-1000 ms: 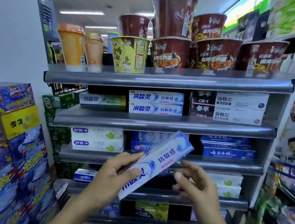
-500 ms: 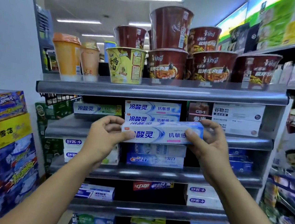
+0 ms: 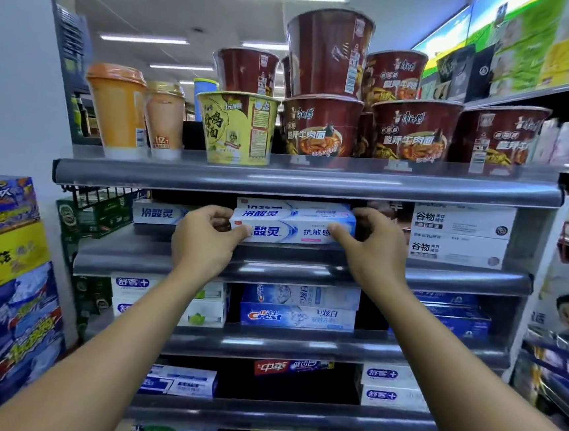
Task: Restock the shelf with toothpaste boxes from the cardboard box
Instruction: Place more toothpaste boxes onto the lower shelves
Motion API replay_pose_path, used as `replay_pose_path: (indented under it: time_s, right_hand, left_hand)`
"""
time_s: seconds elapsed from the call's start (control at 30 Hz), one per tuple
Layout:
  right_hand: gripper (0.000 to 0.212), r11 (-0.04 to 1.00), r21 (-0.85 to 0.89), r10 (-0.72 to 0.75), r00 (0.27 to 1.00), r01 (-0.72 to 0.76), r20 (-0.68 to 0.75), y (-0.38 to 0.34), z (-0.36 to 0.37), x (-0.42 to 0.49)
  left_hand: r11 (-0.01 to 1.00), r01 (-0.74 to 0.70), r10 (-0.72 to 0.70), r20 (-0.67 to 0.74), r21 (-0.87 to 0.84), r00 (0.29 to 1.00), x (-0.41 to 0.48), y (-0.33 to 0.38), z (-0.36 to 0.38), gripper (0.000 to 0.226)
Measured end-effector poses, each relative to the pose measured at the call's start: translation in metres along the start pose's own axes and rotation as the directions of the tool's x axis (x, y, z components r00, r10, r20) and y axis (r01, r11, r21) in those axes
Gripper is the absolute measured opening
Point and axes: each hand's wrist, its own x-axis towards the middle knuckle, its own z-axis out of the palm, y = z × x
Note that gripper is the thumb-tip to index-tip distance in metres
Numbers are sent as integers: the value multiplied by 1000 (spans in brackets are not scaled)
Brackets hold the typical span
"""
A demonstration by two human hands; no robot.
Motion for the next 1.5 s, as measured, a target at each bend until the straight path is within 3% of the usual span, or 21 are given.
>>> replay_pose_path:
  time_s: [0.1,0.27,0.37,0.47,0.5,0.57,0.63,0.7,0.77,0.83,0.9,1.03,1.1,1.17,1.27,1.37,1.5]
  right_hand:
    - [44,988,-157,14,999,-7,48,10,7,-5]
    - [43,987,-153,-34,997,45,75,7,5,-11]
    - [37,983,-76,-170,984,167,-46,11,-8,-31]
    - [30,976,-65,-217,963,209,-162,33,-20,-77]
    - [28,982,-51,-186,971,180,-149,45,-21,-94]
    - [26,998,-16,-64,995,63,-70,81,-22,-138]
    - [22,995,21,99,995,-100,15,123,-21,-185]
    - [19,959,57,273,957,-279,94,173,-23,-237]
    - [27,897,50,428,892,-439,147,218,-28,-293]
    - [35,792,15,598,780,-611,186,270,-32,-354]
    - [29,660,-40,740,640,-750,207,322,-33,-420]
    - [14,282,-225,932,210,-933,296,412,-22,-549]
    - [19,76,-280,941,-24,-957,336,439,-13,-603]
    - [24,-79,-296,922,-183,-952,342,464,-3,-652]
    - [23,-138,-306,916,-239,-942,322,497,13,-706]
    - [22,-170,-270,904,-259,-948,340,525,28,-743]
    - [37,-86,-216,848,-185,-973,496,551,37,-770]
  left_hand:
    - [982,-26,9,93,185,996,-2,-1,1,36]
    - [996,-32,27,62,85,998,-9,-1,0,35]
    - [956,-284,290,-94,74,952,-36,-7,-1,30]
    - [784,-620,616,-163,34,770,-89,-28,3,11]
    - [737,-675,669,-125,-9,732,-108,-39,9,6]
    - [735,-671,676,29,-103,736,-156,-67,29,4]
    - [824,-541,567,241,-171,788,-208,-99,52,4]
    - [939,-304,344,460,-160,819,-268,-135,78,3]
    - [999,-7,39,641,-52,767,-328,-169,97,13]
    - [974,211,-200,768,86,608,-394,-208,119,20]
    - [913,325,-377,817,247,437,-462,-250,140,28]
    - [711,440,-654,746,549,127,-584,-326,185,16]
    - [608,465,-732,681,644,12,-639,-361,212,13]
    - [563,431,-752,654,705,-87,-697,-398,246,18]
    - [501,404,-781,601,765,-170,-770,-445,298,27]
    - [496,375,-798,582,783,-160,-837,-489,351,42]
    - [344,457,-864,468,820,-189,-902,-533,407,57]
